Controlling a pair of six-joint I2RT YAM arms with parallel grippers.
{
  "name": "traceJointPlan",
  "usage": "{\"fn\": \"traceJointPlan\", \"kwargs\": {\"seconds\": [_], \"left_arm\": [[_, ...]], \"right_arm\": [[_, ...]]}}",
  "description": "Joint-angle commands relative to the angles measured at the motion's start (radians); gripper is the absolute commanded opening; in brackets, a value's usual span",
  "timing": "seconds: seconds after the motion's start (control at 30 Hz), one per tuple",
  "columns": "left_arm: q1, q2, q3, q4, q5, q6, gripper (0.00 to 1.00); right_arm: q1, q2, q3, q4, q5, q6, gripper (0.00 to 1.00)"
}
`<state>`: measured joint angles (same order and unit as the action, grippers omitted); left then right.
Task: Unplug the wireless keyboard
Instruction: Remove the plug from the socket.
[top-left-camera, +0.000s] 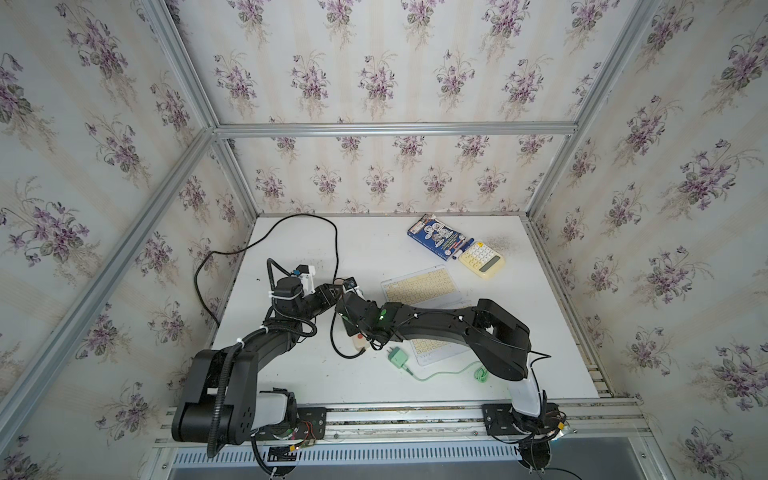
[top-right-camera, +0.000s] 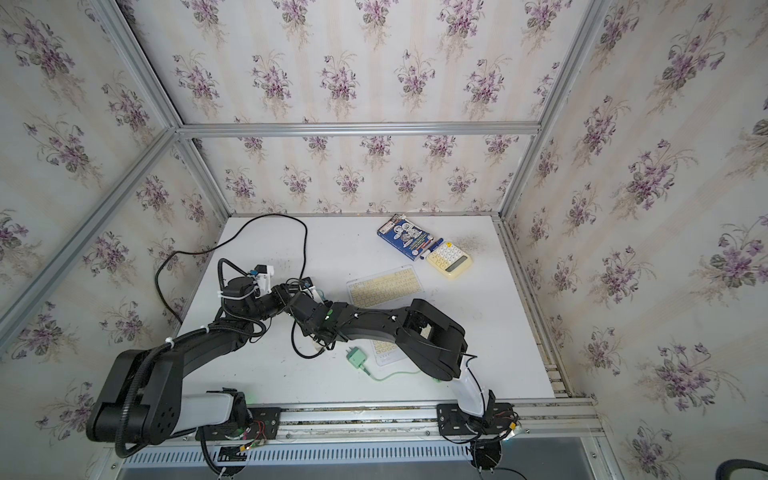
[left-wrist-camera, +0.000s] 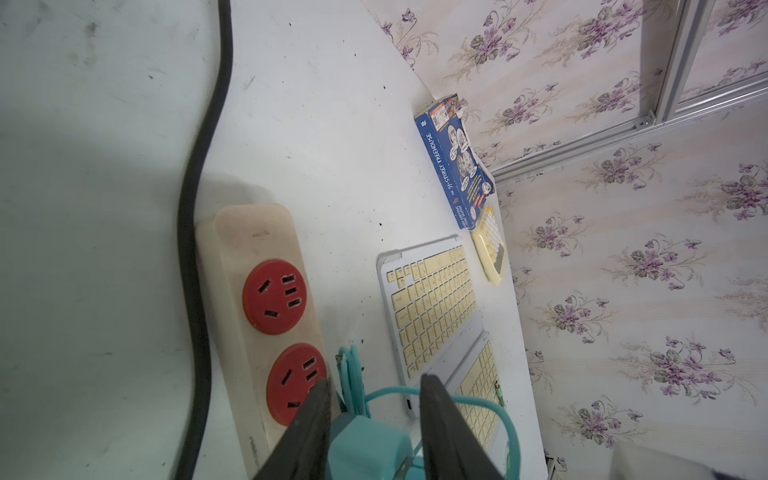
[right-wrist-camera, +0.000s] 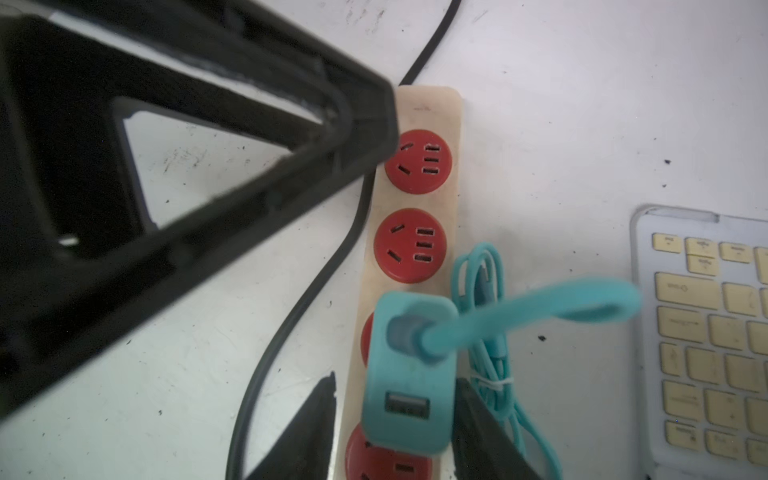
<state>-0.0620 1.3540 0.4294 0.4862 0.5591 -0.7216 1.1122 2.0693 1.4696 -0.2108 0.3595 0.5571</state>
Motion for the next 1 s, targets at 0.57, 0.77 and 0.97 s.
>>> {"fn": "traceJointPlan", "kwargs": {"seconds": [0.57, 0.77, 0.97], "left_arm": [[-0.078, 0.225, 0.019, 0.178, 0.012, -0.07, 0.33], [-0.081, 0.336, 0.022, 0.264, 0.032, -0.109, 0.28], [-0.087, 0.368, 0.031, 0.213, 0.035, -0.121, 0.23]], "right_arm": [[-0.008, 0.054, 0.019, 0.055, 0.069, 0.039, 0.13], [-0.007, 0.049, 0.007, 0.066, 0.058, 0.059, 0.06], [-0.008, 0.059, 0.023, 0.052, 0.056, 0.058, 0.03]]}}
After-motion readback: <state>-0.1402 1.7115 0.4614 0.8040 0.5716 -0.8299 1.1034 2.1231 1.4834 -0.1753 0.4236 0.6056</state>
